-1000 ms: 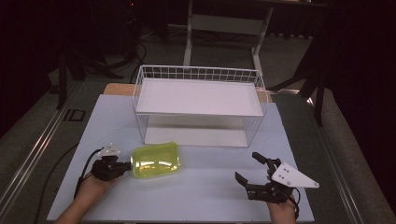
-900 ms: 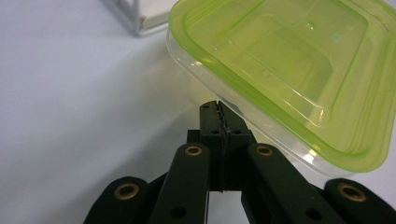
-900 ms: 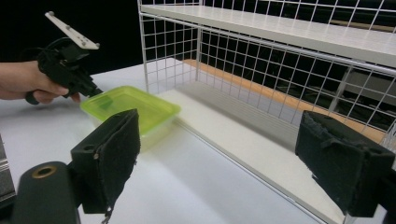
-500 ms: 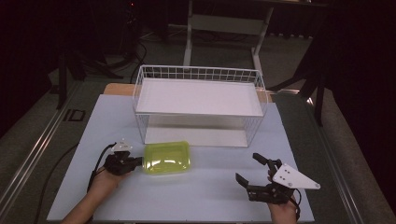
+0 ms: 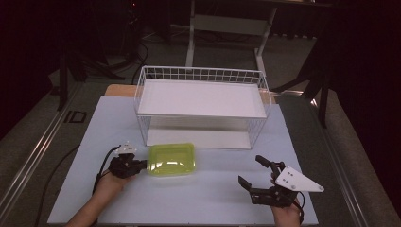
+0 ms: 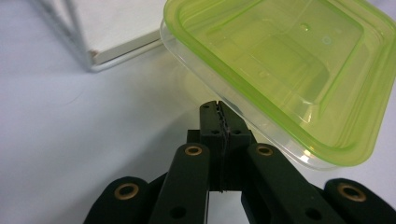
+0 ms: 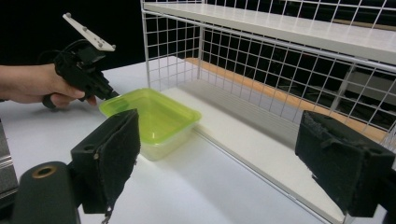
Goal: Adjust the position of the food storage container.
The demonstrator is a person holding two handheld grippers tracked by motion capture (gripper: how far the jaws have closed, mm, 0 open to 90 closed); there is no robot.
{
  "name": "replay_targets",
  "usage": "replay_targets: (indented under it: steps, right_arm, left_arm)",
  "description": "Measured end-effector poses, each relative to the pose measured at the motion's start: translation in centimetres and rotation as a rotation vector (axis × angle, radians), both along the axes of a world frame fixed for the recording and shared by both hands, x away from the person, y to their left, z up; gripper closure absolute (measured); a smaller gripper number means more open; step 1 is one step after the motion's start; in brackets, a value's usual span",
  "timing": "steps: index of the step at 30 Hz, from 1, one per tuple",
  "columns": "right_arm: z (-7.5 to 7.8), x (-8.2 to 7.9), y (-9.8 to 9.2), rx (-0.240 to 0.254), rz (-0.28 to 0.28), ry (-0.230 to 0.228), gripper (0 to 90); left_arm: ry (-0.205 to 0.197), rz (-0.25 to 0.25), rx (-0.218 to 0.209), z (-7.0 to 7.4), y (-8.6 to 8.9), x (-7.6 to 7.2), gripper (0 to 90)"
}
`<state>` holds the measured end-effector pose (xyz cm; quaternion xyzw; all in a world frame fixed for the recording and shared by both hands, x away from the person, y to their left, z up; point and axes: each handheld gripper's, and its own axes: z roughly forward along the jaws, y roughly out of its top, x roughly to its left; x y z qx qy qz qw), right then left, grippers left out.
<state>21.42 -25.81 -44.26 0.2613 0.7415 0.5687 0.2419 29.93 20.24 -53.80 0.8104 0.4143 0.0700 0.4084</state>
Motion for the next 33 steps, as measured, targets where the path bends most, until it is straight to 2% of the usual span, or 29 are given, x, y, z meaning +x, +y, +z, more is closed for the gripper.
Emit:
replay_targets:
  steps: [11,12,15,17,20,33]
  right_arm:
    - [-0.1,0.0,0.0,-0.003,0.005,0.009,14.2]
    - [-0.2,0.0,0.1,-0.007,0.008,0.012,14.1]
    - [-0.3,0.0,0.1,-0.010,0.008,0.013,14.2]
    - [-0.3,0.1,0.1,-0.009,0.010,0.017,14.2]
    - [-0.3,0.0,0.1,-0.008,0.011,0.017,14.2]
    - [-0.4,0.1,-0.1,-0.003,0.017,0.022,14.2]
  left_arm:
    - [-0.012,-0.041,-0.024,0.5,-2.7,1.3,90.0]
    - [-0.009,-0.057,-0.033,0.4,-3.7,1.6,90.0]
    - [-0.008,-0.062,-0.032,0.3,-4.3,1.8,90.0]
    - [-0.007,-0.081,-0.033,0.2,-5.3,2.2,90.0]
    - [-0.009,-0.078,-0.037,0.1,-6.2,2.5,90.0]
    - [-0.012,-0.096,-0.054,-0.3,-7.9,3.4,90.0]
